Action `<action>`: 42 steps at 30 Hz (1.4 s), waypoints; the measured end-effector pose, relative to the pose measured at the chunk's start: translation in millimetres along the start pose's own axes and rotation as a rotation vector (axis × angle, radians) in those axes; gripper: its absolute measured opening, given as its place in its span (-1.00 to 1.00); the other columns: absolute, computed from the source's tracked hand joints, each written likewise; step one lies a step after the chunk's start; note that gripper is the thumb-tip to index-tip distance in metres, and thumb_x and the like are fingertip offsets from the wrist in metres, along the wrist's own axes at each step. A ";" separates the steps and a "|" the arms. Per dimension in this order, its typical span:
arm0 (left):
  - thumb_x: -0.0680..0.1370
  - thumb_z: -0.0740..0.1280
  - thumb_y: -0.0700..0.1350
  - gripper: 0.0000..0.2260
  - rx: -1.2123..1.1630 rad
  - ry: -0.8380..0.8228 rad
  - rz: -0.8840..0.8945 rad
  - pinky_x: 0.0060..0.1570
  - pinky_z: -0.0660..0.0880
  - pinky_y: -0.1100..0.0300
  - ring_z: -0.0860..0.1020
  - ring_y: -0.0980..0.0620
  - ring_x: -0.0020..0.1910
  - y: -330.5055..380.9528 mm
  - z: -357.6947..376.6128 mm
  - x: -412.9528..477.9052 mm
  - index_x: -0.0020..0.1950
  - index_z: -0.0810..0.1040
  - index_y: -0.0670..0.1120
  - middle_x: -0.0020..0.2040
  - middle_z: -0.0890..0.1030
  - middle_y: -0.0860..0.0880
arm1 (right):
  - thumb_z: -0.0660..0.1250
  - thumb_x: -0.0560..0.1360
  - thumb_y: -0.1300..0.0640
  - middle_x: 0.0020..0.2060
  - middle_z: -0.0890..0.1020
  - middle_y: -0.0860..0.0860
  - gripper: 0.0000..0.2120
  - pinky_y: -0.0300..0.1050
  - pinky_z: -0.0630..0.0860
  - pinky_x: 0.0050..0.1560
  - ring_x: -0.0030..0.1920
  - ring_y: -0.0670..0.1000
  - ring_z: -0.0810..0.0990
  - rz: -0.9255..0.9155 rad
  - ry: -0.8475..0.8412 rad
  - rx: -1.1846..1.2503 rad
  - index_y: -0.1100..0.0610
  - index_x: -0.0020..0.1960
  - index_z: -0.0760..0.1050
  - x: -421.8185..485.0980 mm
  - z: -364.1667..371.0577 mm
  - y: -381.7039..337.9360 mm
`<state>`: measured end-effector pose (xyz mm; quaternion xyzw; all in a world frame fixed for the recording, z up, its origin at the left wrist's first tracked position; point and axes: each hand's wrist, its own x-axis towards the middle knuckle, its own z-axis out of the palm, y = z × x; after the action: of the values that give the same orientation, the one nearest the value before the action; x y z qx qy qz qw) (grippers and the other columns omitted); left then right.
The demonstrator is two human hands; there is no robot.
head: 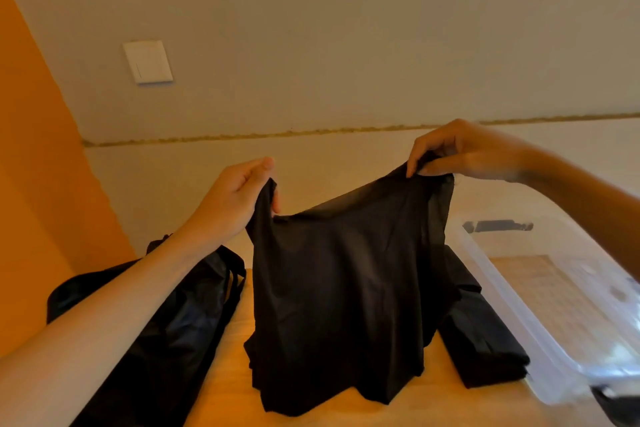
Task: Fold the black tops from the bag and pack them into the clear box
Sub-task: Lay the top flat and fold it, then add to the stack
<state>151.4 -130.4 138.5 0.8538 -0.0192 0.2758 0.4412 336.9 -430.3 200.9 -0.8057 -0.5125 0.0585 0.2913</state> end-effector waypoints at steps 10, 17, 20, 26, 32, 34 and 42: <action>0.64 -0.08 0.38 -0.45 0.746 0.170 0.201 -0.52 0.15 0.14 0.28 0.05 -0.57 -44.6 -11.3 -1.5 -0.22 0.29 -0.05 -0.49 0.26 0.05 | 0.50 0.50 0.11 -0.43 0.49 -0.02 -0.98 -0.23 0.35 -0.20 -0.42 -0.09 0.44 0.002 0.405 -0.249 0.05 -0.07 0.68 0.5 29.0 39.2; 0.64 0.26 0.08 -0.71 0.395 -0.121 -0.291 -0.31 0.63 -0.13 0.69 -0.05 -0.39 -41.7 -6.7 -13.1 -0.06 0.36 -0.14 -0.20 0.63 -0.21 | 0.37 0.60 0.09 -0.34 0.67 -0.11 -0.91 -0.34 0.52 -0.19 -0.38 -0.15 0.61 0.087 0.375 -0.157 -0.07 0.03 0.64 -3.6 43.9 49.7; 0.66 0.30 -0.13 -0.75 0.166 -0.040 -0.346 -0.26 0.66 0.11 0.74 -0.01 -0.20 -37.6 -2.9 -21.6 -0.14 0.35 -0.22 -0.07 0.65 -0.18 | 0.35 0.61 0.07 -0.33 0.68 -0.11 -0.88 -0.45 0.52 -0.24 -0.37 -0.16 0.64 0.135 0.383 -0.131 -0.04 0.10 0.65 -2.8 52.5 57.3; 0.63 0.30 -0.35 -0.61 -0.001 0.171 -0.310 0.03 0.61 0.27 0.68 -0.09 0.01 -51.8 11.4 -29.9 -0.29 0.20 -0.12 -0.16 0.48 -0.40 | 0.29 0.66 0.10 -0.20 0.74 0.01 -0.85 -0.19 0.69 -0.11 -0.22 -0.15 0.73 0.215 0.407 0.013 0.08 0.11 0.63 1.2 71.1 66.6; 0.62 0.35 -0.32 -0.63 -0.076 0.358 -0.328 0.17 0.48 0.19 0.54 0.02 -0.10 -61.9 25.0 -31.8 -0.29 0.26 -0.10 -0.21 0.43 -0.21 | 0.28 0.67 0.13 -0.05 0.72 0.02 -0.92 -0.08 0.57 0.13 0.02 -0.05 0.69 0.311 0.434 0.289 0.08 0.05 0.55 7.1 89.1 70.0; 0.63 0.32 -0.35 -0.64 -0.253 0.378 -0.380 0.24 0.56 0.01 0.59 -0.05 0.01 -62.6 27.9 -29.5 -0.28 0.29 -0.08 -0.13 0.45 -0.19 | 0.29 0.66 0.17 -0.03 0.70 0.10 -0.91 -0.01 0.57 0.17 0.04 0.04 0.67 0.364 0.464 0.497 0.14 0.01 0.55 7.9 94.1 67.3; 0.65 0.28 -0.32 -0.67 -0.369 0.400 -0.450 0.00 0.51 0.08 0.59 -0.09 -0.01 -65.4 47.1 -28.2 -0.25 0.33 -0.06 -0.20 0.44 -0.07 | 0.37 0.58 0.29 -0.04 0.70 0.12 -0.89 -0.05 0.63 0.09 0.06 0.09 0.70 0.349 0.426 1.011 0.14 -0.07 0.49 11.6 107.2 62.0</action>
<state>167.0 -132.4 54.5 0.6716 0.2065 0.3254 0.6328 349.3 -395.3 82.2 -0.6328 -0.2102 0.1800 0.7231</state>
